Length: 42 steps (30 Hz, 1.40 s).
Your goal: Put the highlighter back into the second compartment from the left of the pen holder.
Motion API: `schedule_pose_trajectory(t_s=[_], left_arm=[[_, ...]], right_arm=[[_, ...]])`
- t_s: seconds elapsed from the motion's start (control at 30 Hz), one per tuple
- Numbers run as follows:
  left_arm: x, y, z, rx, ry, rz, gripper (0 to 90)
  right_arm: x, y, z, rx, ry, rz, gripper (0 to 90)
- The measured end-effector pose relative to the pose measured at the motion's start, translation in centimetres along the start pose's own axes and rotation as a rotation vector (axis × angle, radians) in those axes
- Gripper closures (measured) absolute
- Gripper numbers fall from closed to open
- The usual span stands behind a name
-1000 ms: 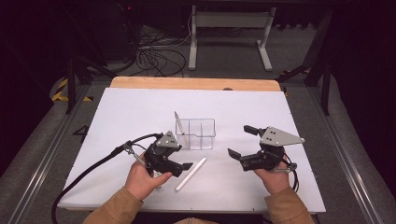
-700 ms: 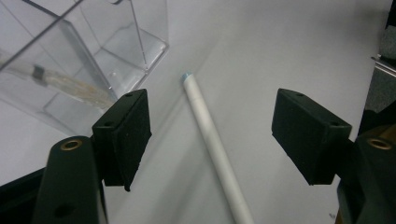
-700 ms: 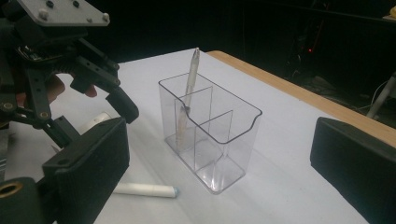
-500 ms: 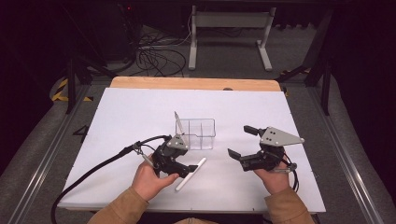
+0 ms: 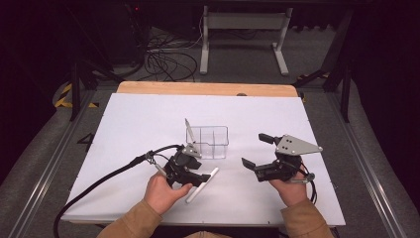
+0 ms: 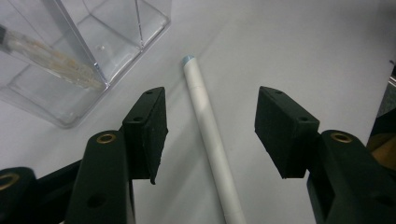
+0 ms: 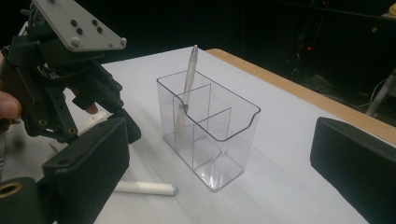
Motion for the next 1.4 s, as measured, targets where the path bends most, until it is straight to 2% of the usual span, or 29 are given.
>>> schedule_pose_trajectory(t_s=[0.4, 0.77, 1.13, 1.4], left_arm=[[-0.4, -0.7, 1.9, 0.036, 0.0, -0.017, 47.3], [-0.8, -1.2, 2.6, 0.066, 0.018, -0.016, 56.6], [-1.2, -1.6, 3.6, 0.086, 0.015, -0.021, 64.4], [-1.1, -1.8, 3.7, 0.099, 0.039, -0.021, 72.6]], right_arm=[[-0.1, -0.1, 0.1, 0.005, -0.003, 0.0, 5.1], [0.0, -0.4, 0.3, 0.017, -0.004, -0.005, 5.1], [0.0, -0.6, 0.4, 0.025, -0.006, -0.011, 5.2], [0.0, -0.7, 0.5, 0.03, -0.005, -0.014, 5.2]])
Point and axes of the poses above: each handheld gripper's, and its own axes: z roughly forward along the jaws, y roughly out of its top, x roughly to its left, the point moved 10 cm from there along z, roughly forward along the jaws, and after that the axes turned 15 degrees about z, right-handed, at the moved point
